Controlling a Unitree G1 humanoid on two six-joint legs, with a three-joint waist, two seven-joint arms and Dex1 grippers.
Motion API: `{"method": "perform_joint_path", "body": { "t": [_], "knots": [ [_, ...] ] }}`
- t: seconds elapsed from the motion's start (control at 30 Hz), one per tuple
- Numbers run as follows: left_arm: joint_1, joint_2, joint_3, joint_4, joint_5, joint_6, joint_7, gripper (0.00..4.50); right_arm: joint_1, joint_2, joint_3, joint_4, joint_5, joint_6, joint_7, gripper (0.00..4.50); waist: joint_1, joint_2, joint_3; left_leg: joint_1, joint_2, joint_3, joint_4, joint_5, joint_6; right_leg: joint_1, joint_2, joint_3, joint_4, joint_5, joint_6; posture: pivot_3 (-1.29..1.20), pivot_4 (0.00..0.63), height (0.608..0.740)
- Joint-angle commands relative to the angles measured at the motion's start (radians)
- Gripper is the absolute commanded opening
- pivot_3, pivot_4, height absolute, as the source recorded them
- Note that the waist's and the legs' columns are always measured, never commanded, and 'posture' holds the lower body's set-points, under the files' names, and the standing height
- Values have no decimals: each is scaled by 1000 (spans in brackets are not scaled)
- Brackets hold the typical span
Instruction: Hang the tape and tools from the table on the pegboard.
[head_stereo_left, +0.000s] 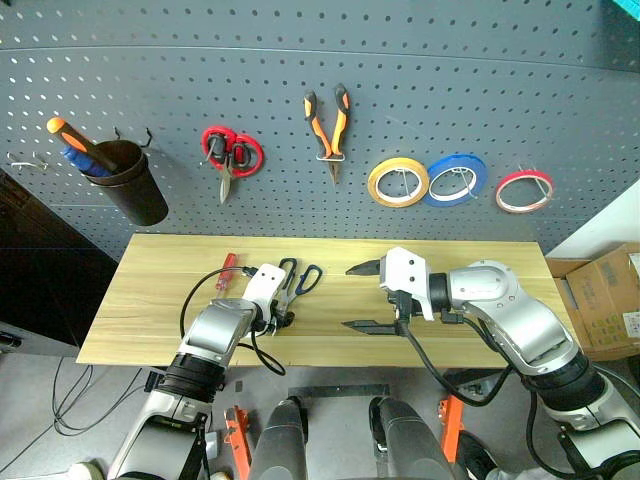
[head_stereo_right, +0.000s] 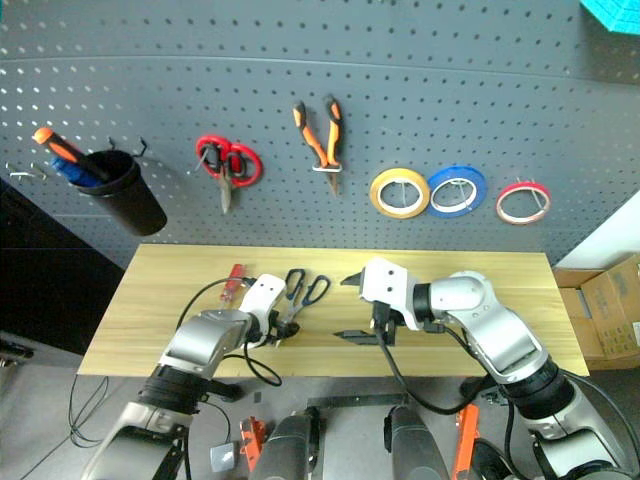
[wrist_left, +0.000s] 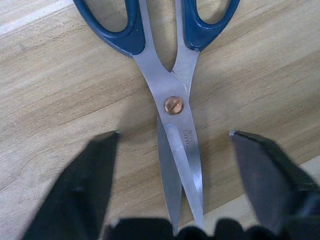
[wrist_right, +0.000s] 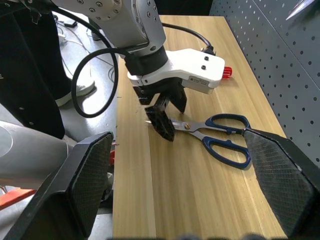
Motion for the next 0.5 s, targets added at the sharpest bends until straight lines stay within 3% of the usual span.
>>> {"method": "perform_joint_path", "body": {
  "t": [0.03,0.2,0.5],
  "knots": [
    [12,-6,-12,4,3,-4,-11,2193,-7,3,-21,-11,4,-26,2,4500,0,0,0,0,0,0,0,0,0,0,0,0,0,0,0,-35,275,740],
    [12,-6,-7,5,3,-6,-9,523,-14,9,-24,1,6,-27,1,4500,0,0,0,0,0,0,-3,0,0,0,0,0,0,-1,0,-32,275,740],
    [11,-5,-5,1,6,-6,-5,479,-18,7,-26,8,3,-32,3,4500,0,0,0,0,0,0,-5,0,0,-1,0,-1,0,-1,0,-36,269,740]
  ]
}}
